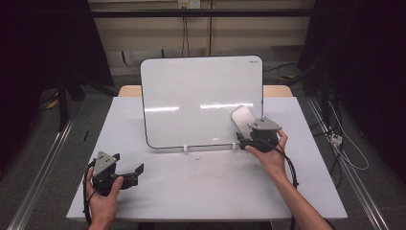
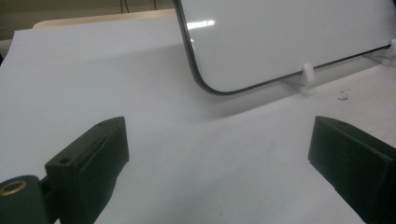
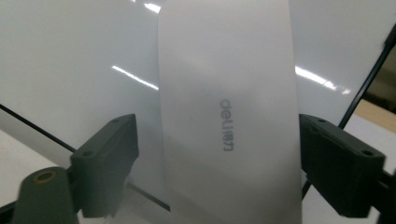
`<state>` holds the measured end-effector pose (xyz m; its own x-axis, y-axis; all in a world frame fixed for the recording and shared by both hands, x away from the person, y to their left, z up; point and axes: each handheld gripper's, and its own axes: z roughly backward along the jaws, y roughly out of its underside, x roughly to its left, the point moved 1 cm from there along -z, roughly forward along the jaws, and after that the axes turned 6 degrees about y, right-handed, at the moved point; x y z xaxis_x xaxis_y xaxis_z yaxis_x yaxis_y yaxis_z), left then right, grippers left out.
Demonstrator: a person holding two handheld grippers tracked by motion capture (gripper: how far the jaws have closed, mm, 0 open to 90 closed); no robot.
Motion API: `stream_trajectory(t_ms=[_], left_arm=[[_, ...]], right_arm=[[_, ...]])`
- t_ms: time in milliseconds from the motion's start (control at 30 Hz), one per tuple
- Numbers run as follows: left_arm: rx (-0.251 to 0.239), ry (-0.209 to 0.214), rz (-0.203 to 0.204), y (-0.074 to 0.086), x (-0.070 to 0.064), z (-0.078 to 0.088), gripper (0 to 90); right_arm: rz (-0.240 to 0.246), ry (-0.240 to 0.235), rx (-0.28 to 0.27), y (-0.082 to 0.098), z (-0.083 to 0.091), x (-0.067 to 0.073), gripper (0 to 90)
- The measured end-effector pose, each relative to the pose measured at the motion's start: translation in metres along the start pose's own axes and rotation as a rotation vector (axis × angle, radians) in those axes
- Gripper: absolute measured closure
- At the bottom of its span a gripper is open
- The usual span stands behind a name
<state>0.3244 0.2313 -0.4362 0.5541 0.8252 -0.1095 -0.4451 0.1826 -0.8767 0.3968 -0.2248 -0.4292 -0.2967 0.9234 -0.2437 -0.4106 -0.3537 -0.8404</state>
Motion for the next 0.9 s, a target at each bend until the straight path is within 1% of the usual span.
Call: stream_trajectory(t_ms=[133, 233, 300, 367, 433, 467, 500, 600, 667, 700, 733, 800, 833, 900], left_arm=[[-0.002, 0.005, -0.006, -0.001, 0.001, -0.001, 5.1], [-0.001, 0.010, -0.004, -0.001, 0.000, -0.001, 5.1], [-0.010, 0.016, -0.012, -0.002, 0.000, 0.000, 5.1], [-0.013, 0.017, -0.016, -0.002, -0.001, 0.001, 5.0], [-0.007, 0.020, -0.018, -0.002, 0.000, 0.001, 5.0], [-0.011, 0.019, -0.011, -0.002, 0.000, 0.001, 5.0], [-0.006, 0.018, -0.017, -0.002, 0.001, 0.001, 5.0], [-0.009, 0.018, -0.015, -0.002, 0.001, 0.001, 5.0], [-0.011, 0.018, -0.013, -0.002, 0.000, 0.000, 5.0], [-0.008, 0.017, -0.017, -0.003, 0.000, 0.000, 5.0], [-0.008, 0.019, -0.015, -0.003, 0.000, 0.000, 5.0], [-0.010, 0.021, -0.010, -0.003, -0.001, -0.001, 4.9], [-0.004, 0.023, -0.016, -0.003, -0.001, -0.001, 4.9], [-0.006, 0.027, -0.015, -0.003, -0.002, -0.001, 4.9]], right_arm=[[-0.034, -0.020, -0.002, 0.000, 0.001, -0.001, 8.6], [-0.039, -0.042, -0.005, -0.001, 0.004, 0.000, 7.4], [-0.041, -0.038, -0.002, -0.001, 0.005, 0.001, 5.7], [-0.056, -0.043, -0.006, -0.001, 0.006, 0.000, 5.7], [-0.068, -0.052, -0.008, -0.001, 0.008, -0.001, 5.6], [-0.075, -0.055, -0.012, -0.002, 0.010, -0.001, 5.4], [-0.077, -0.059, -0.015, -0.002, 0.011, -0.002, 5.3], [-0.085, -0.071, -0.022, -0.003, 0.014, -0.002, 4.7], [-0.092, -0.088, -0.029, -0.003, 0.016, -0.003, 5.3], [-0.111, -0.103, -0.031, -0.002, 0.017, -0.004, 5.3], [-0.122, -0.097, -0.026, -0.002, 0.018, -0.004, 5.9], [-0.114, -0.086, -0.038, -0.001, 0.021, -0.004, 6.1], [-0.116, -0.083, -0.036, 0.000, 0.022, -0.004, 6.2], [-0.114, -0.073, -0.028, 0.001, 0.024, -0.005, 6.8]])
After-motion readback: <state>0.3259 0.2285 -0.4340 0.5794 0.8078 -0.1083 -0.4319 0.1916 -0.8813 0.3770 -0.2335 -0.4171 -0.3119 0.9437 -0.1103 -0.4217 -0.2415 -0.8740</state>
